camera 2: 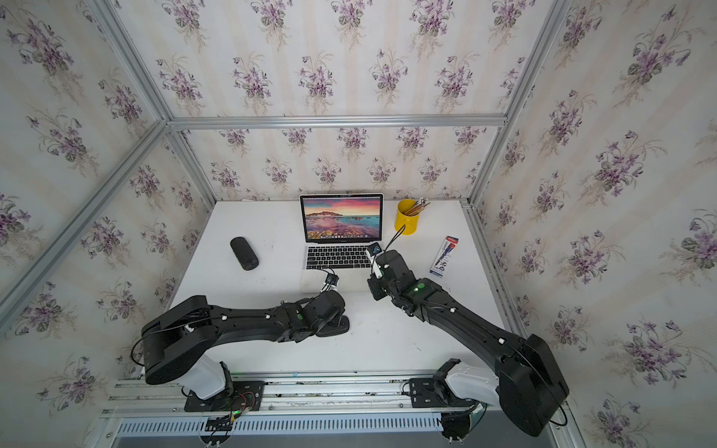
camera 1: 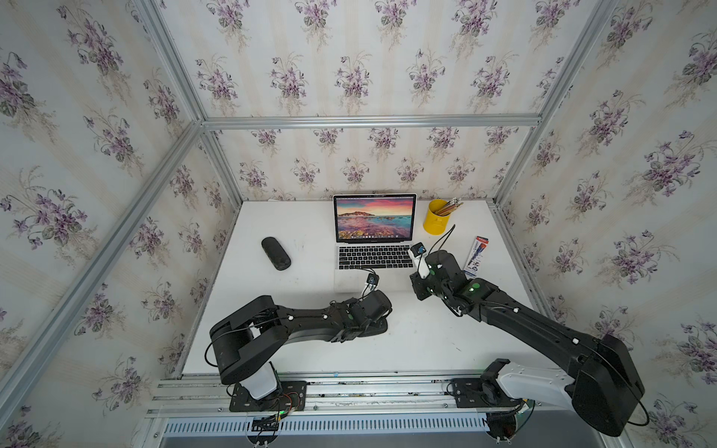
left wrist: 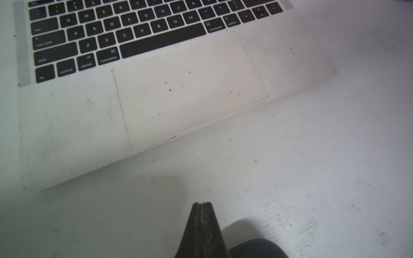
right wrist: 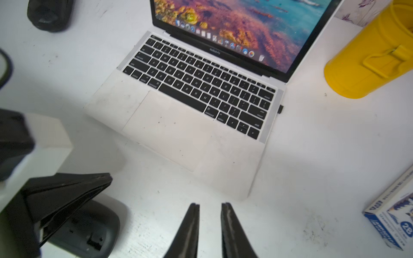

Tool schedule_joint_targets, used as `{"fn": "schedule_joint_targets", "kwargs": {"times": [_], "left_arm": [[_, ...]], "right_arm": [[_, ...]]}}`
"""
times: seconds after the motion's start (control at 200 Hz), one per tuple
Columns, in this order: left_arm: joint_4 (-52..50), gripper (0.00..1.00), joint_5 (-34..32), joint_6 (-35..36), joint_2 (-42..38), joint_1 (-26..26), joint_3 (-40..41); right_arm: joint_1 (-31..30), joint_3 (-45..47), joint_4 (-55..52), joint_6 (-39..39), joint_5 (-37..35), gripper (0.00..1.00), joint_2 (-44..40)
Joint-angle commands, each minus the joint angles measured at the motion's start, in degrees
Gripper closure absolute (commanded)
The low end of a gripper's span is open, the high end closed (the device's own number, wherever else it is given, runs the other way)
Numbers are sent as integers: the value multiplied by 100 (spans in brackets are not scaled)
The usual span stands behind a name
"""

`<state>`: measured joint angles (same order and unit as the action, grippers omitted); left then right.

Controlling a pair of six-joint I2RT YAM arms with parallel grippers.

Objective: Remove the wireless mouse receiver from the laptop
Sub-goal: Adjust the mouse at the center of the board, then take out the USB plug from the USB port.

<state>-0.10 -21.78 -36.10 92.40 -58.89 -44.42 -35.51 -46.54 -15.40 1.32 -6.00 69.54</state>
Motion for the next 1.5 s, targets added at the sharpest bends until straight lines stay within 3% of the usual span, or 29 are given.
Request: {"fn": "schedule_joint_targets", "kwargs": {"times": [0.0, 0.025, 0.065, 0.095, 0.18, 0.285, 0.475, 0.649, 0.724, 0.899, 1.494], "left_arm": [[-645, 76, -930, 132, -232, 22, -246], [-881, 64, -1119, 135, -299, 34, -341], [-1237, 36, -1377, 192, -390, 60, -514], [-1454, 25, -1527, 252, -458, 90, -633], [-2075, 8, -1672, 321, -628, 268, -989], [-2745, 0, -1269, 283, -692, 692, -1353], [-3310, 1, 308, 397, -376, 1747, -1713], [-3575, 1, 1359, 793, 364, 2459, -2175], [-3624, 1, 1693, 916, 669, 2651, -2391], [-3690, 1, 1956, 1082, 1074, 2782, -2764], [-4207, 1, 1967, 1177, 2031, 3059, -3198]], "right_arm": [[601, -379, -27, -419, 139, 72, -10], [824, -473, -13, -488, 248, 71, -15], [1098, -668, 24, -613, 422, 66, -4], [1288, -822, 51, -728, 579, 62, 23], [1627, -1293, 61, -1316, 1099, 59, 264], [1705, -1832, -244, -2766, 1605, 62, 821], [1722, -2799, -1529, -5279, 2069, 57, 2002], [1723, -3812, -2330, -6494, 1412, 43, 3109], [1723, -4185, -2600, -6875, 1002, 41, 3574], [1740, -4694, -2769, -7331, 600, 42, 4453], [1933, -4758, -1880, -7933, 354, 48, 5411]]}}
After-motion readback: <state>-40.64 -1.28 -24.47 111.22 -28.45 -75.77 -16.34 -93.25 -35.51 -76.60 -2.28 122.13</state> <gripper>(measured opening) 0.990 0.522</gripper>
